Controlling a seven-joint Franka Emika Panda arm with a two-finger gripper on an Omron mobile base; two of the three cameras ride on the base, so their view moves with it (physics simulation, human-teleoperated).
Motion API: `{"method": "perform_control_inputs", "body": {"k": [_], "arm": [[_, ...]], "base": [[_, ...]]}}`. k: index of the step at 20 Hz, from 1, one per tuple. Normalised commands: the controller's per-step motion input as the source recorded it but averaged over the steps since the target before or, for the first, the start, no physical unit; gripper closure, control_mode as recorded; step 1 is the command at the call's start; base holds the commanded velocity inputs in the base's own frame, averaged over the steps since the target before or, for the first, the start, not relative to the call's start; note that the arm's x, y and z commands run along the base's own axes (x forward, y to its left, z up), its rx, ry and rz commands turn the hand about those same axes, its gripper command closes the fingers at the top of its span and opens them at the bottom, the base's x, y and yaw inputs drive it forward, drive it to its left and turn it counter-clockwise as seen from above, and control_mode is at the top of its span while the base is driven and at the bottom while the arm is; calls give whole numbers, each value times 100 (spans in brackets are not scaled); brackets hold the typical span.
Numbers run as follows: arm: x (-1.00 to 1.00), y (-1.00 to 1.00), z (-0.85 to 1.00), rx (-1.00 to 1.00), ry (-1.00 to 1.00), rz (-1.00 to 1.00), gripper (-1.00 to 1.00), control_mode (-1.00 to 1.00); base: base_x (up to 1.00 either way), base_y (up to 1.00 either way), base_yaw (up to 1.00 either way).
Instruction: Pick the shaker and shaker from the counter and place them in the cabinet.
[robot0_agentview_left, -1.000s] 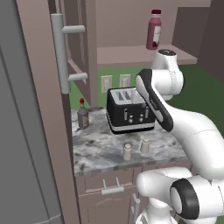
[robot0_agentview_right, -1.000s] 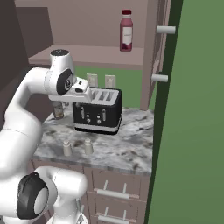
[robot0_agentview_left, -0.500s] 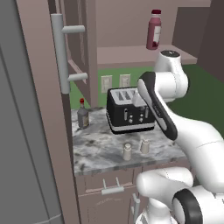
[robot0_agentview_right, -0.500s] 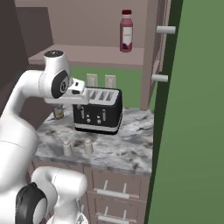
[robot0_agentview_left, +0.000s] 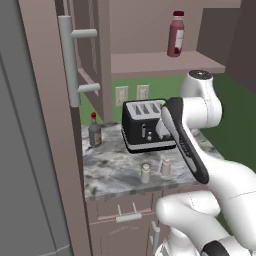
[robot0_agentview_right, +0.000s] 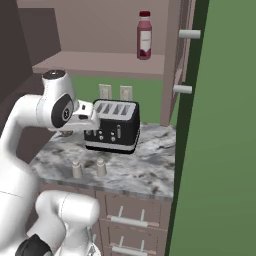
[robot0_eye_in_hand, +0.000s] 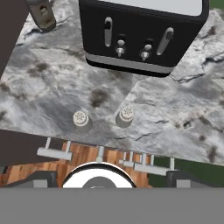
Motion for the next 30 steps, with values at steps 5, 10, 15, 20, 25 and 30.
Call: {"method": "perform_control_inputs", "body": {"k": [5,10,15,20,25,30], "arm": [[-41,-6,-40,0,-6,5,-100,-100],[-29,-13,-38,0,-14,5,-100,-100],[-18,-13,-44,0,-11,6,-100,-100],[-3,-12,-34,0,-7,4,-100,-100],[2,-10,-27,0,-2,1,-100,-100],[13,-8,-37,0,0,2,-100,-100]], "base": [[0,0,0],[0,0,0],[0,0,0],[0,0,0],[0,0,0],[0,0,0]]}}
